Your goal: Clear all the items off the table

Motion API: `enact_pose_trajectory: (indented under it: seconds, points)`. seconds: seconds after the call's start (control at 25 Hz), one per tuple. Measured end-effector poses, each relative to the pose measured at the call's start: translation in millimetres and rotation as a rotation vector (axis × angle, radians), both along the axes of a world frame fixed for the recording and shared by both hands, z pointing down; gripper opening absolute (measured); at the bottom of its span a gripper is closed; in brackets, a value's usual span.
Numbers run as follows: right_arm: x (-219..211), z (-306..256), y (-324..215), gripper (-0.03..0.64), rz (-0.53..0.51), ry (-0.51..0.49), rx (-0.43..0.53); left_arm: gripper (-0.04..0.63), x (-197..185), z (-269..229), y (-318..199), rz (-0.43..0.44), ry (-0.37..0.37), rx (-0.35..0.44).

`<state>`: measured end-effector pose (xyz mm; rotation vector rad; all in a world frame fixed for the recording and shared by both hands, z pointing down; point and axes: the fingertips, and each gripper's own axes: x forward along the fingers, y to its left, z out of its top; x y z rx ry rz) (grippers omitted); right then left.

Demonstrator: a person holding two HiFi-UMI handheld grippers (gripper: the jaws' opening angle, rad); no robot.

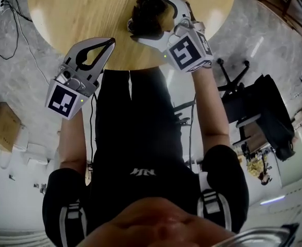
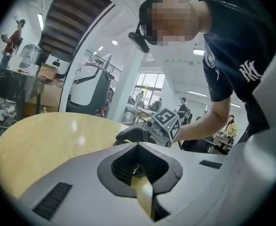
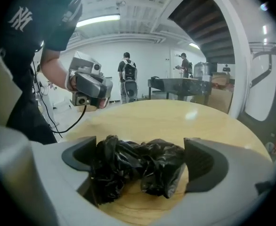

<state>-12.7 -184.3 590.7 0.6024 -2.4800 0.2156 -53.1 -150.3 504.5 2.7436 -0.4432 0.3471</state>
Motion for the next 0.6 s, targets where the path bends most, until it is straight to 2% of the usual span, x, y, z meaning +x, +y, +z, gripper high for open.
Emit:
enact_pose_trajectory:
  seconds: [0.16,0.6]
  points:
    - [-8.0,2.5,-1.6,0.555,-0.009,0.011,-0.023,0.012,3.3,0.3,-1.0,0.003,0.028,0.000]
    - [-8.9,1.5,8.4,0.352,0.031,-0.005,-0.093,0.012,-9.6,-3.1,12.6,-0.004,0.029,0.015]
